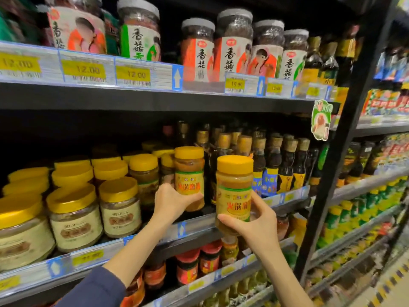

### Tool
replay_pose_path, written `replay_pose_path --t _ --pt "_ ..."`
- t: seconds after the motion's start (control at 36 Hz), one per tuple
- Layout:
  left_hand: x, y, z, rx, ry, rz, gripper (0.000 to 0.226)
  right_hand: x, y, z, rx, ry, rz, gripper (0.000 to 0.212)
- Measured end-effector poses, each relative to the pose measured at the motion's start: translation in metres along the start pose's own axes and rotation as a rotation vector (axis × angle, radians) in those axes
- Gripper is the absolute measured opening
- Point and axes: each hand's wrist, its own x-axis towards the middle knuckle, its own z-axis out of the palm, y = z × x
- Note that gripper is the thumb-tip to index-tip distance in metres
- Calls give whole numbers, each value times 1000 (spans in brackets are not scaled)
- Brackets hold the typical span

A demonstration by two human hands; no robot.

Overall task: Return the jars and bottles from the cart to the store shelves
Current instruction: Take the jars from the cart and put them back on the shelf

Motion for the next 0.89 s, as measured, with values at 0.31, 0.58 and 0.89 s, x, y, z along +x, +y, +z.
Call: replay_pose_path --t 0.31,0.58,0.89 --pt "10 -6 9 143 -152 -68 53 4 11 10 106 -34 7 73" --pt "12 -15 12 225 -193 -62 59 1 13 7 188 -35 25 65" --pt "8 -14 14 280 -272 4 54 -2 11 6 219 -27 14 59"
